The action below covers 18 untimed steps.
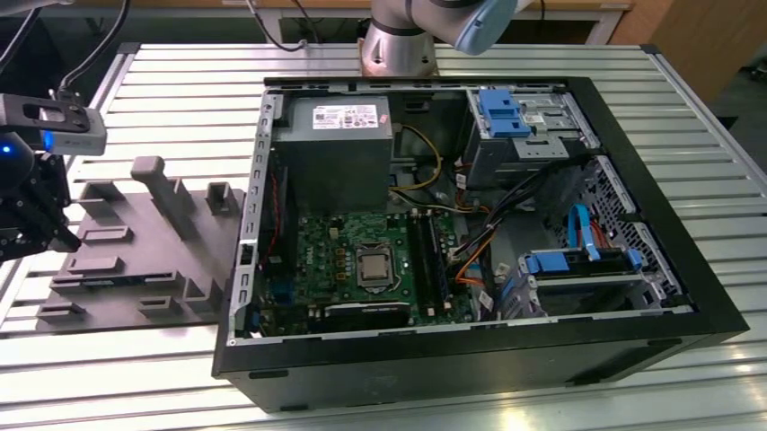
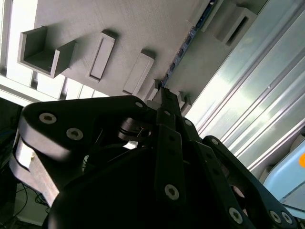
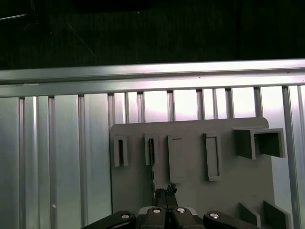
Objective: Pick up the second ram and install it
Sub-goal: 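Pick up the second ram and move it above second insertion slot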
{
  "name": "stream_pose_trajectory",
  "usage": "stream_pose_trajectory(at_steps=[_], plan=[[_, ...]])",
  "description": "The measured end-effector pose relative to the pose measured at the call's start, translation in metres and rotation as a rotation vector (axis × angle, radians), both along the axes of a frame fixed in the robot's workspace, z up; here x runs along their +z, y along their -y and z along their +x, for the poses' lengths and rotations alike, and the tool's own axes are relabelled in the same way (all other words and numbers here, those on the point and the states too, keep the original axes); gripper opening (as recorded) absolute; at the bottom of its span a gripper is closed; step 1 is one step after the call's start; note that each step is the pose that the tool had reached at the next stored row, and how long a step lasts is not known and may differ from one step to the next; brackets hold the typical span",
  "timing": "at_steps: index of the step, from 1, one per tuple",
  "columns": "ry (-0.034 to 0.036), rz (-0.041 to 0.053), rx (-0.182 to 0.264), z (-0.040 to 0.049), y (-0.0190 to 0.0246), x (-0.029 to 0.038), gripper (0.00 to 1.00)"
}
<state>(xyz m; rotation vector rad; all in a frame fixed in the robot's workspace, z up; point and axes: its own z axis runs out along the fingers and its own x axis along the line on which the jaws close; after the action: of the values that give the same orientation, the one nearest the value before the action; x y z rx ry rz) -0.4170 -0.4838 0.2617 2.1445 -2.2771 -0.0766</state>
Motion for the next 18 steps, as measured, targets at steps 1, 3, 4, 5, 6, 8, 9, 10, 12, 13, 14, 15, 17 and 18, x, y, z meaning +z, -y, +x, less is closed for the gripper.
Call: stream_pose_trajectory(at_steps=[1,3,4,5,6,8,9,10,12,13,14,15,17,18], plan=[[-0.0001,-0.0001,0.000,0.0000,0.0000,-0.0002,0.11],[-0.0001,-0.0001,0.000,0.0000,0.0000,-0.0006,0.11],[0.0000,-0.0001,0.001,0.0000,0.0000,-0.0009,0.11],[0.0000,0.0000,0.001,0.0000,0.0000,-0.0011,0.11],[-0.0001,-0.0001,0.001,0.0000,0.0000,-0.0013,0.11],[-0.0001,-0.0001,0.001,0.0000,0.0000,-0.0017,0.11],[-0.0001,-0.0001,0.001,0.0000,0.0000,-0.0019,0.11],[-0.0001,-0.0001,0.001,0.0000,0.0000,-0.0021,0.11],[-0.0001,-0.0001,0.002,0.0000,0.0000,-0.0025,0.11],[-0.0001,0.0000,0.002,0.0000,0.0000,-0.0027,0.11],[-0.0001,-0.0001,0.002,0.0000,0.0000,-0.0029,0.11],[0.0000,0.0000,0.002,0.0000,0.0000,-0.0032,0.11],[-0.0001,0.0000,0.003,0.0000,0.0000,-0.0038,0.11],[-0.0001,-0.0001,0.003,0.0000,0.0000,-0.0043,0.11]])
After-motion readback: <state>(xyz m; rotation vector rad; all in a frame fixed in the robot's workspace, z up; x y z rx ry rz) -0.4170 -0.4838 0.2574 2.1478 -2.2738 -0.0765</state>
